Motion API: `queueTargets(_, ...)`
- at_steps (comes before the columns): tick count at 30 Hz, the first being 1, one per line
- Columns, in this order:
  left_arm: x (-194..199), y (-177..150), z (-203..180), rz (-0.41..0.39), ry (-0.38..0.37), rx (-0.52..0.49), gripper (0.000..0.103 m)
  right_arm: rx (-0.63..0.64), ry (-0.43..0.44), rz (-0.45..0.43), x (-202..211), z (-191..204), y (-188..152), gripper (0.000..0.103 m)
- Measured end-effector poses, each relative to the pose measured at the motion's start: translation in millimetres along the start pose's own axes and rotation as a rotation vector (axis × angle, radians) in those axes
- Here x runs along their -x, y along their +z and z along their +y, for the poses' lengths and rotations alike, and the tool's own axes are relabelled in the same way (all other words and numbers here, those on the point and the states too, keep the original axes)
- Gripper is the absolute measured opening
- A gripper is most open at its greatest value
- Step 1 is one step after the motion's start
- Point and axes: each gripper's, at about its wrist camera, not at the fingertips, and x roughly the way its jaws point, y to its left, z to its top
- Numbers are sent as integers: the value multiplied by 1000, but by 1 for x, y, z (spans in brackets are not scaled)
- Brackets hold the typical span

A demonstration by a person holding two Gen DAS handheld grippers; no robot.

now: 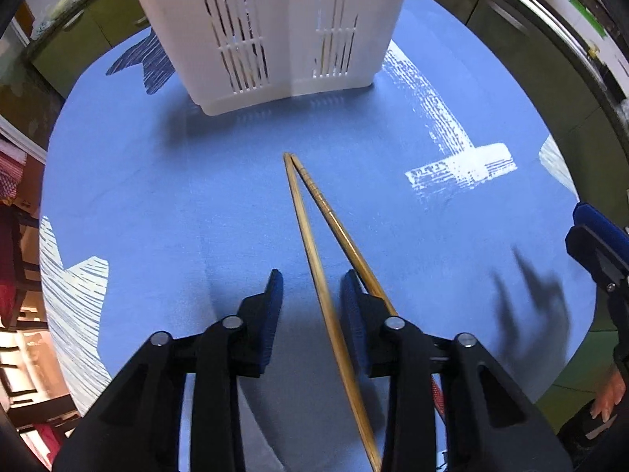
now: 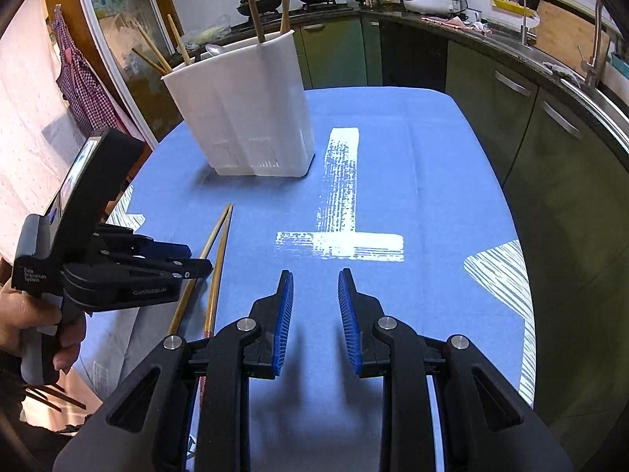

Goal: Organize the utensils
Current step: 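Lower the left tool onto a wooden chopstick and close on it, then lift the chopstick upright with the left tool while the right tool grasps the last chopstick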

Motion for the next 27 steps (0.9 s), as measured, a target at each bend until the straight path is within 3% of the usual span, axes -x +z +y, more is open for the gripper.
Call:
queueTargets(5, -1, 0, -6, 15, 9, -14, 10, -2, 9, 11, -4, 0, -1, 24)
queueTargets(12, 7, 1, -4, 10, -4, -16, 8, -4, 11, 14, -5, -1, 0, 24)
queueTargets(15, 19, -2, 1, -24, -11, -10, 7, -10, 8, 17, -4, -3, 0, 31)
queueTargets(27, 101, -25, 33, -239, -37, 3, 7, 13, 32, 101, -23, 6, 5, 32)
